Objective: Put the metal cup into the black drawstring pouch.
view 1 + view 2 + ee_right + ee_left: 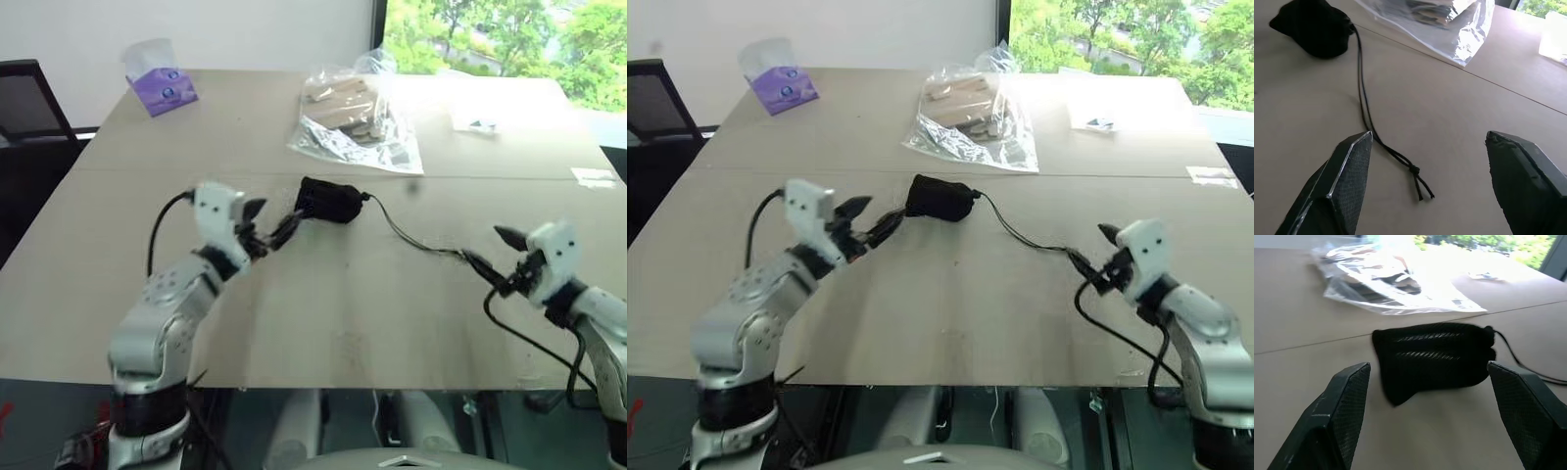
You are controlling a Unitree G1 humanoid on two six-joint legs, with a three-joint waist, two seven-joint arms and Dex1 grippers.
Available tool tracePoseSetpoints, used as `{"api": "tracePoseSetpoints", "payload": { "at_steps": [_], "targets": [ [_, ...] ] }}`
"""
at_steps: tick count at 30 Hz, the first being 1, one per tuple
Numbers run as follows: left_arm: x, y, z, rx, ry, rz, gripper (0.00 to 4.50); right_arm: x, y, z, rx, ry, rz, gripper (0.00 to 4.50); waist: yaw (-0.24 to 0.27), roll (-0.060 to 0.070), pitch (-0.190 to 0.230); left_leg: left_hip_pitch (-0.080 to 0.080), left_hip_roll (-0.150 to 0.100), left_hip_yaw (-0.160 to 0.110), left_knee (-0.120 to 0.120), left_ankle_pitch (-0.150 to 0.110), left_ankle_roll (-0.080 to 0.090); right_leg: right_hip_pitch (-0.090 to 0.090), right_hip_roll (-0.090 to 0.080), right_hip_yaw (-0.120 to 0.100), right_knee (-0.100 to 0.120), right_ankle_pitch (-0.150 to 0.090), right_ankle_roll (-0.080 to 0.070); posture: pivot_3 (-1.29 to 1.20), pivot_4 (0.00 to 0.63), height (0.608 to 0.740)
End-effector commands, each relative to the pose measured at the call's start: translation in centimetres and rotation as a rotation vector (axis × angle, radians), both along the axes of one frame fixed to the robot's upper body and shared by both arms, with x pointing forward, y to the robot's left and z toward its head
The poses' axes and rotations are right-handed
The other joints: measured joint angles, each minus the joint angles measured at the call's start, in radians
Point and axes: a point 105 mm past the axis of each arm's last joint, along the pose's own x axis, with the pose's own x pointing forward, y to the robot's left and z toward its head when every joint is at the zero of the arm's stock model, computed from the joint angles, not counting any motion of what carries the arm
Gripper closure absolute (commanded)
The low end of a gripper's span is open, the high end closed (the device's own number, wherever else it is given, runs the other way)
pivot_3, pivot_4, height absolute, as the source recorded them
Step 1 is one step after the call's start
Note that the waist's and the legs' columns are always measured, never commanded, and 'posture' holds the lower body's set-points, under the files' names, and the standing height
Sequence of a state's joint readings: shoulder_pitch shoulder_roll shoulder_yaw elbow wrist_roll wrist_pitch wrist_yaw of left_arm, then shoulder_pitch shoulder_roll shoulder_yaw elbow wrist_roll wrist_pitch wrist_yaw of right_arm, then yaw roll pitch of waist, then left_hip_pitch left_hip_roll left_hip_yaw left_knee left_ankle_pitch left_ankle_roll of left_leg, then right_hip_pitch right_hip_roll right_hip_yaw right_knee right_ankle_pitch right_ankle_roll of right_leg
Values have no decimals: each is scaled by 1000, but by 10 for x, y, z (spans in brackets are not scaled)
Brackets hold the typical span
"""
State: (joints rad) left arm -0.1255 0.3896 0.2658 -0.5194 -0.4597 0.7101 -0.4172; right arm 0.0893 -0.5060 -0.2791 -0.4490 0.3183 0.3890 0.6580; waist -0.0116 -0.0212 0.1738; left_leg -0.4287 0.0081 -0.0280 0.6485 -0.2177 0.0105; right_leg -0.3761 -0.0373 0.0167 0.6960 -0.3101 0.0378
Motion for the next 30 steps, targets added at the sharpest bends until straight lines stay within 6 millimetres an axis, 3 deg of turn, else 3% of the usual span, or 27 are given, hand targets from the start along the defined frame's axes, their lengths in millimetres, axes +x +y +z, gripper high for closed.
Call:
{"api": "tracePoseSetpoints", "payload": {
  "at_steps": [1, 5, 7, 8, 15, 22, 30],
  "targets": [
    [-20, 12, 13, 22, -51, 9, 550, -12, -14, 9, -30, -49, -18, 705, 2, 0, 0, 0, 0, 0, 0, 0, 0, 1, 0, 0, 0, 0, 0, 0, 150, 740],
    [-38, 22, 5, -15, 8, -31, 550, -25, -30, -5, -47, 34, 5, 705, 3, 0, 0, 9, 0, 0, 0, 0, 0, 7, 0, 0, -1, 0, -1, 0, 150, 740],
    [-46, 26, 3, -29, 27, -57, 6, -31, -34, -6, -54, 55, 22, 151, 3, 0, 0, 16, 0, 0, -1, -1, 1, 15, -1, 0, -2, -1, -1, 0, 150, 740],
    [-49, 29, 3, -45, 40, -66, 0, -34, -33, -5, -62, 57, 39, 19, 3, 0, 0, 15, 0, 0, -1, -1, 1, 15, -1, 0, -3, -1, -1, 0, 150, 740],
    [-62, 30, 1, -47, 68, -103, 0, -51, -25, 6, -38, 33, 87, 19, 4, 0, 0, 15, 1, 0, -1, -1, 1, 15, -1, 0, -3, -1, -1, 0, 150, 740],
    [-68, 37, 3, -32, 75, -116, 0, -53, -11, 9, -44, 11, 106, 19, 6, 0, 0, 15, 1, 0, -1, -1, 1, 14, -1, 0, -3, -1, -2, 0, 150, 740],
    [-70, 34, 3, -41, 92, -162, 0, -55, -18, 6, -79, 7, 52, 19, 13, 1, 0, 14, 2, 1, -2, -1, 1, 14, -2, 0, -6, -2, -2, 0, 150, 740]
  ]
}}
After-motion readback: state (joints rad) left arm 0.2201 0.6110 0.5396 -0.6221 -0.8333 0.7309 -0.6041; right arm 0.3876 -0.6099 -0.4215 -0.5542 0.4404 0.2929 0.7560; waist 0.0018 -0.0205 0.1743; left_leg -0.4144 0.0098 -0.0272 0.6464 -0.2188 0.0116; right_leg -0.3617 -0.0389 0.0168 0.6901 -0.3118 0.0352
